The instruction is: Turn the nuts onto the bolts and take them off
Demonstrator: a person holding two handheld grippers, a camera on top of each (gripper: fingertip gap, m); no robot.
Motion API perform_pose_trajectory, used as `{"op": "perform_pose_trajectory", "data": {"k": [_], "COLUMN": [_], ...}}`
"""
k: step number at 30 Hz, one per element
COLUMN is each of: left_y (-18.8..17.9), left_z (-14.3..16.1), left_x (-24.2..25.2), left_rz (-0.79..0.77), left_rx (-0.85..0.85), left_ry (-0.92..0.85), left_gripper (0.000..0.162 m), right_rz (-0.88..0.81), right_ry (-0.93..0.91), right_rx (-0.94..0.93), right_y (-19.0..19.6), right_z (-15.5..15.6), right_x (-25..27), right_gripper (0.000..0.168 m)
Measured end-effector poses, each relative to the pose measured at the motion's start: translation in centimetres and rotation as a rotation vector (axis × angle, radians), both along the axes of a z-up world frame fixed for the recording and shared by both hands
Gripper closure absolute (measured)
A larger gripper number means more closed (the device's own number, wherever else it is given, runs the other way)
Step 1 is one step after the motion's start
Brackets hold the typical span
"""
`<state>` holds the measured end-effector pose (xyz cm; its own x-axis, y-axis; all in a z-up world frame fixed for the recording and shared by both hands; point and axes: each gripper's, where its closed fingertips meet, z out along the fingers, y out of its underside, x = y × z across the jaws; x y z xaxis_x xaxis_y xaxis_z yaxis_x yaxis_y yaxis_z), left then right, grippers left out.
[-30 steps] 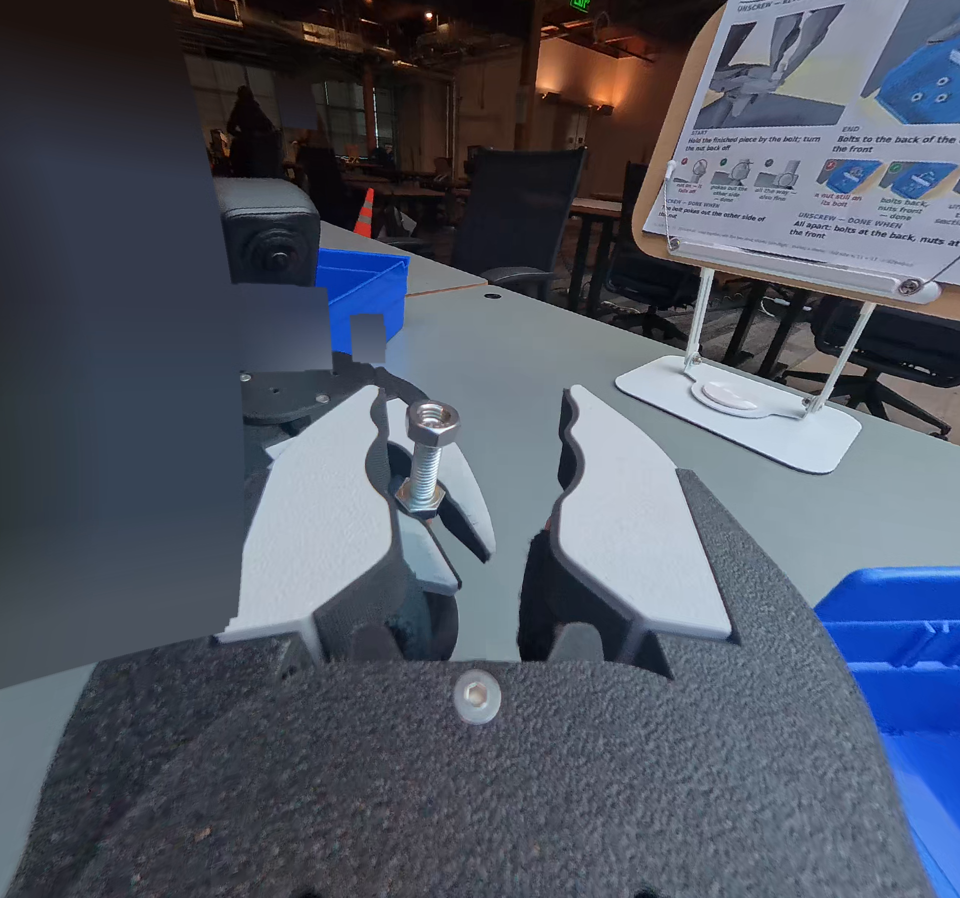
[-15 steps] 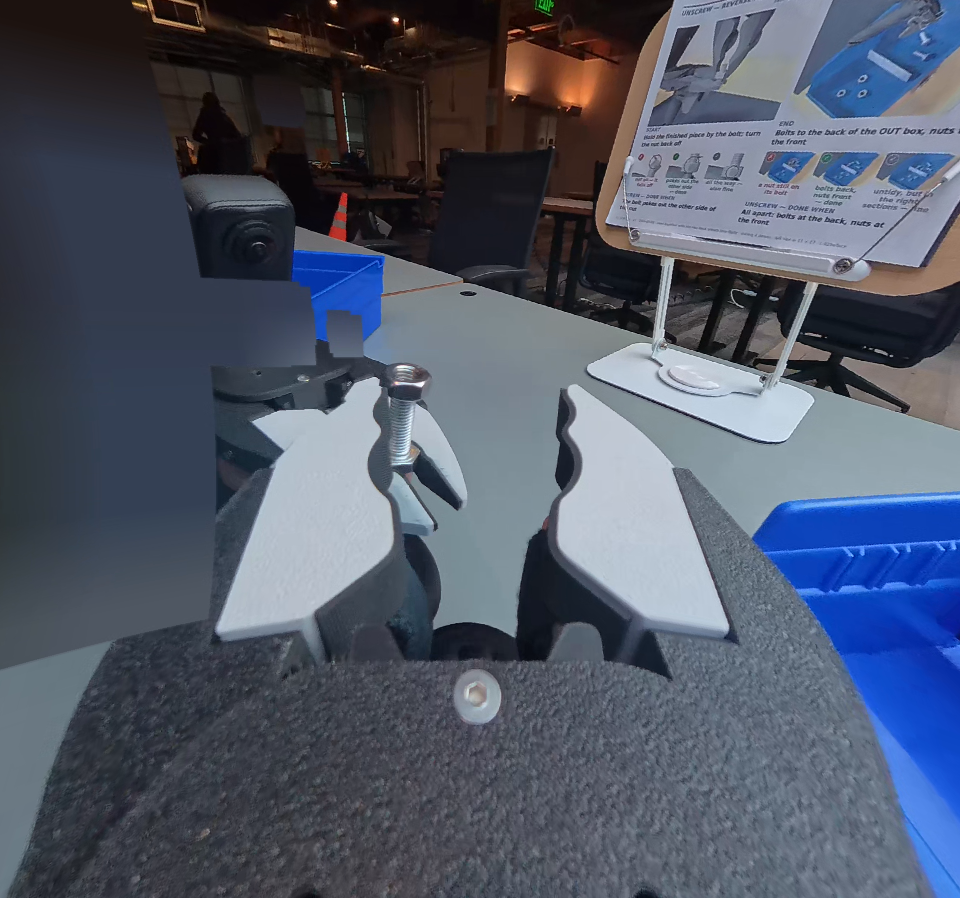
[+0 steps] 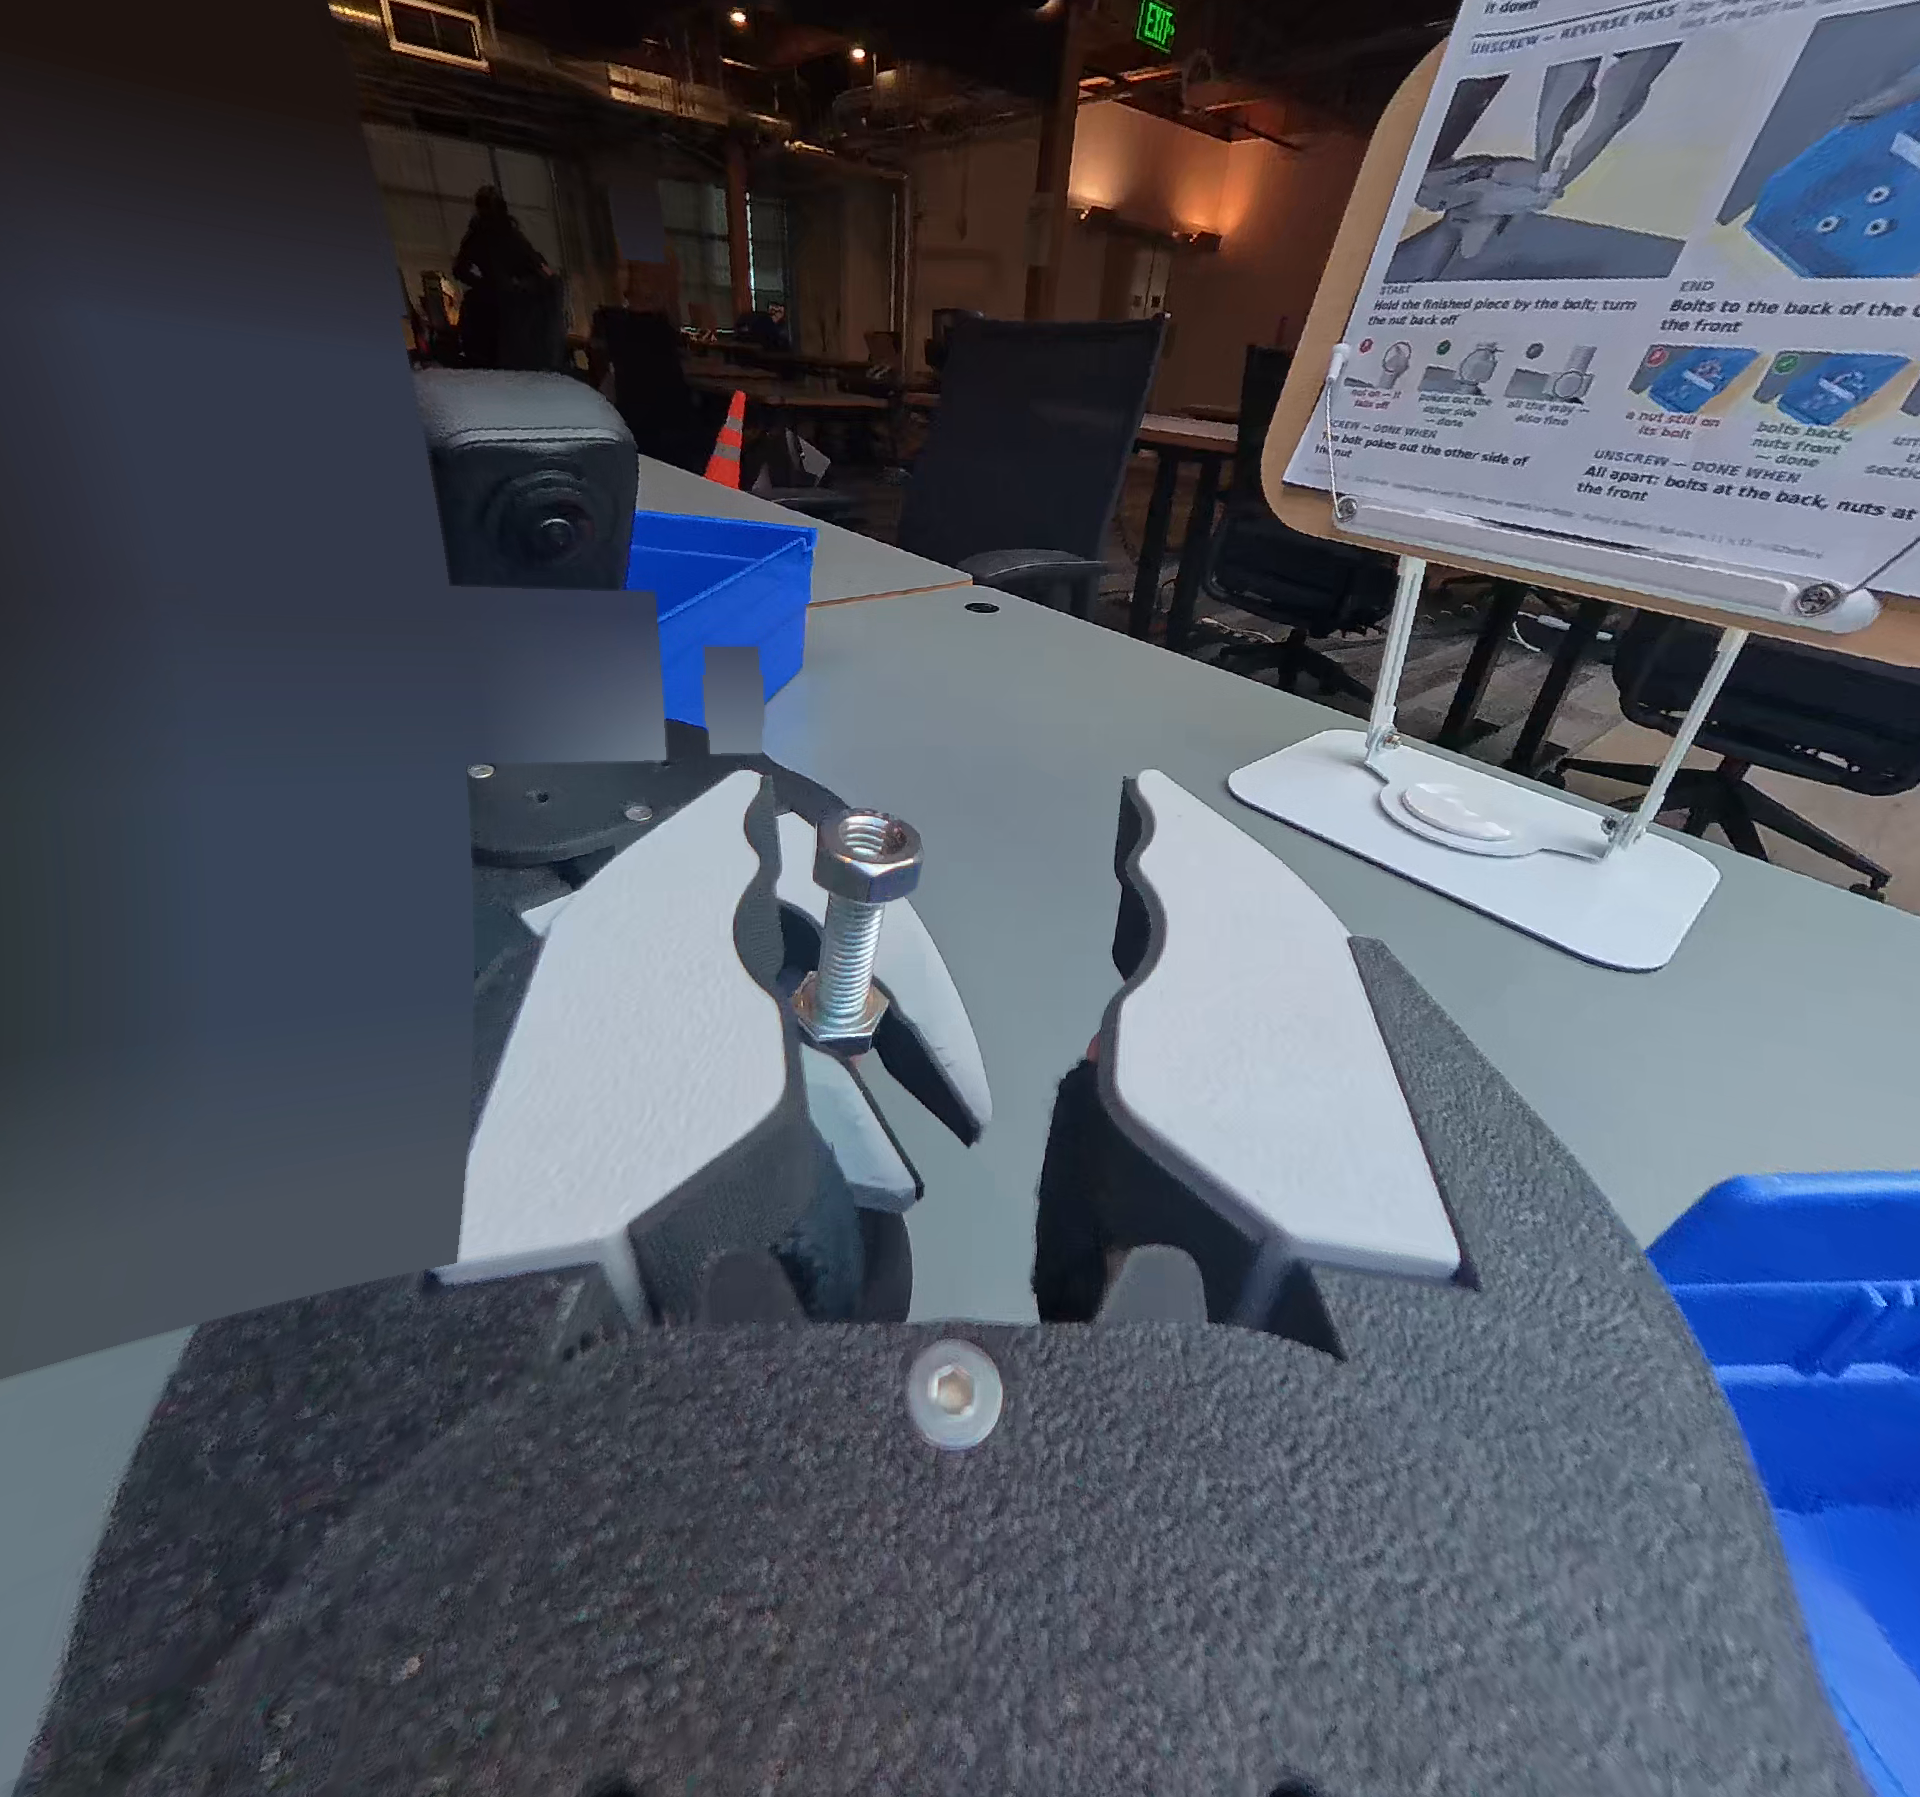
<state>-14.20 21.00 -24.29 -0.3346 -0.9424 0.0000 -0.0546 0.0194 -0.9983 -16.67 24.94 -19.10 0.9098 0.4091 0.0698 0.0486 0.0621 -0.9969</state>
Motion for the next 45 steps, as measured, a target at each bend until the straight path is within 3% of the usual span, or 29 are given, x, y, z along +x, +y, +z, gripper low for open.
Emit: {"op": "perform_pose_trajectory", "data": {"k": [45], "left_y": [0.1], "left_z": [0.1], "left_x": [0.0], "left_rz": [-0.001], "left_rx": [-0.01], "left_ry": [-0.003], "left_gripper": [0.149], "right_rz": [-0.025], "right_ry": [0.006], "right_rx": [-0.016], "right_y": [-2.0], "right_z": [-0.3], "right_x": [2.4], "right_gripper": [0.108]}}
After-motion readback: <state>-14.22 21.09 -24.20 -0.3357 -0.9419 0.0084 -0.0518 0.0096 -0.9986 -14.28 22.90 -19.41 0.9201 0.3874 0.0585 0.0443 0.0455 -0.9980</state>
